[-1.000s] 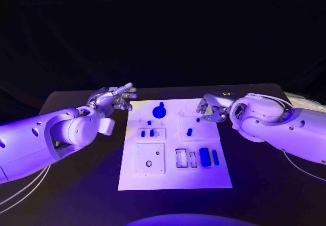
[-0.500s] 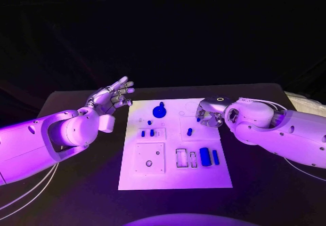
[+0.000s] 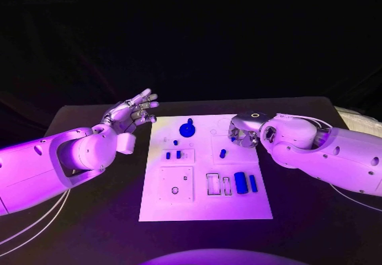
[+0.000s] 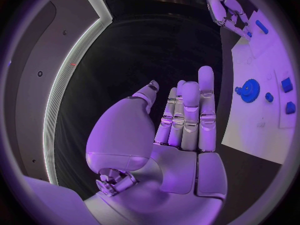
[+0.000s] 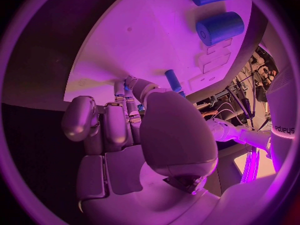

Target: Assemble the parts on the task board

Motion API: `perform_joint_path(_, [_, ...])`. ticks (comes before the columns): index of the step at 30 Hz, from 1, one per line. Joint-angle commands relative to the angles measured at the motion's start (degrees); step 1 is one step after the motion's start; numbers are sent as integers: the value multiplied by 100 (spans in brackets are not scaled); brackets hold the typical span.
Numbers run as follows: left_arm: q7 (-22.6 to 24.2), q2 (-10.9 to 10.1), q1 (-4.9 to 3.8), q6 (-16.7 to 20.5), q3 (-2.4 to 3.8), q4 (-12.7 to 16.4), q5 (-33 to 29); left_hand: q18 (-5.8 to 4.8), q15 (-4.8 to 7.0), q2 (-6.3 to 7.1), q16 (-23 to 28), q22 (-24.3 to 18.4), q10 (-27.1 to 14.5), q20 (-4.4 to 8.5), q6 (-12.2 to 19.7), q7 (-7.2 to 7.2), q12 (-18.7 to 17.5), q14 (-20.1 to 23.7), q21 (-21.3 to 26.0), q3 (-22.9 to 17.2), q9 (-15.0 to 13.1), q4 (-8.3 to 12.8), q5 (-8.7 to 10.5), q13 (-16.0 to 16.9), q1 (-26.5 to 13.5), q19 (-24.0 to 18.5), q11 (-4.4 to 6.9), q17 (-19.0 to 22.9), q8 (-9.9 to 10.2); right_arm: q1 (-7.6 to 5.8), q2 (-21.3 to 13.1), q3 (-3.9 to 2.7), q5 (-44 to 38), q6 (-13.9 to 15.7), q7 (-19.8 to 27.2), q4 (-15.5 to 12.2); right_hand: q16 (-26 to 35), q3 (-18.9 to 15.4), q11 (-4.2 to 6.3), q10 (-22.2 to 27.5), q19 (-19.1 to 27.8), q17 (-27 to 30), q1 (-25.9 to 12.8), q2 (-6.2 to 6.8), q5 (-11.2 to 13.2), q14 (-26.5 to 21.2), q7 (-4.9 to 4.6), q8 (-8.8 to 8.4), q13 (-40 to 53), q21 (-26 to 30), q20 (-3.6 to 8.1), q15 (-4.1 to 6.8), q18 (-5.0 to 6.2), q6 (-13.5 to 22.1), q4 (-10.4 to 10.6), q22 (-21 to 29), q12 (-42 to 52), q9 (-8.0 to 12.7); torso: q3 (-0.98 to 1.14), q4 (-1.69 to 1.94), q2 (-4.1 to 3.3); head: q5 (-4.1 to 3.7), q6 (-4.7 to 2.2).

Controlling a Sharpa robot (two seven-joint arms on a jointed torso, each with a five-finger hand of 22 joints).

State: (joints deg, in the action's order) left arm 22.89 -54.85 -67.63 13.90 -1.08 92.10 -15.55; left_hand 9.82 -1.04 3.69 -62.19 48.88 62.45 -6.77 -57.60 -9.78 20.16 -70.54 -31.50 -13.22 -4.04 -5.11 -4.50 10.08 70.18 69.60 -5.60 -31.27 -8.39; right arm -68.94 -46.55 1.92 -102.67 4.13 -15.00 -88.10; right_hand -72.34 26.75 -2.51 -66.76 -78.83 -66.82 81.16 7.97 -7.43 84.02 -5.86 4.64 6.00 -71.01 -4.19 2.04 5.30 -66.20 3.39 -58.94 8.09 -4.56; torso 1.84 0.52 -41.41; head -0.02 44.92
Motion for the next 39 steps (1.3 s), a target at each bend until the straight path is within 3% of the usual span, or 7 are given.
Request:
perform_joint_path(1, [3,7,5,-84,3,19,19,59,7,-17,-27,-8,-44,1,49,-9,46,48,23,38,5,1,-39,11,48,-26,5,9,-34,52,43,29,-66,-201,38,19,-9,78,-1,-99,-39,-12,57,-93,38,256,-1,42,-16,-39,5,-27,63,-86,-46,-14,30,-30,-1,5,4,5,7])
perform_joint_path(10, [-49,5,6,-50,3,36,89,61,4,-79,-40,-26,-120,-3,77,-14,134,73,18,53,4,73,-48,38,183,-34,2,56,-66,62,83,31,-190,-115,-63,50,-54,282,13,-298,-64,-46,133,-209,198,264,-3,58,-65,-68,10,-14,57,-205,-286,-59,8,-77,-3,-4,5,1,18])
perform_joint_path(15, [-64,2,6,-52,3,37,117,61,3,-87,-41,-32,-148,-5,89,-16,161,85,17,59,4,103,-49,44,230,-38,1,78,-76,66,43,30,-241,302,-94,-18,-70,326,20,-372,-77,-55,70,-233,294,265,0,62,-81,-83,17,-4,54,-250,-325,-82,-11,-99,0,-6,4,2,17])
perform_joint_path(19, [-78,-3,7,-51,3,28,129,61,2,-93,-41,-36,-163,-5,98,-18,175,92,16,60,5,118,-50,47,256,-41,-1,92,-80,63,-73,25,-193,809,-73,-184,-62,388,12,-387,-79,-40,63,-239,293,260,-7,46,-95,-87,15,-8,52,-243,-365,-88,-36,-104,1,-9,13,4,16])
perform_joint_path(24, [-84,-6,9,-58,3,19,145,61,0,-94,-41,-41,-186,-7,111,-22,194,103,15,64,6,146,-51,50,295,-45,-4,112,-87,24,-226,4,-81,1098,-58,-423,-64,402,5,-405,-82,-37,-8,-206,310,257,-18,40,-109,-92,12,-12,51,-256,-371,-95,-59,-114,-3,-10,13,-10,-3])
perform_joint_path(32, [-107,-6,13,-77,3,3,157,60,-2,-81,-39,-45,-205,-8,123,-26,208,113,14,74,7,164,-55,52,315,-48,-8,131,-90,-28,-411,-38,98,1168,-48,-775,-63,405,-5,-413,-84,-31,-68,-182,355,254,-25,32,-122,-94,9,-15,50,-261,-372,-98,-83,-122,5,-12,6,-10,-14])
perform_joint_path(39, [-126,0,15,-88,2,3,160,60,-2,-79,-39,-46,-207,-9,124,-27,209,114,14,75,7,165,-55,52,316,-49,-9,132,-91,-27,-367,-51,339,1114,25,-1040,-68,408,-11,-412,-87,-37,-76,-181,356,254,-32,27,-126,-99,8,-16,49,-257,-374,-107,-90,-122,-4,6,4,41,5])
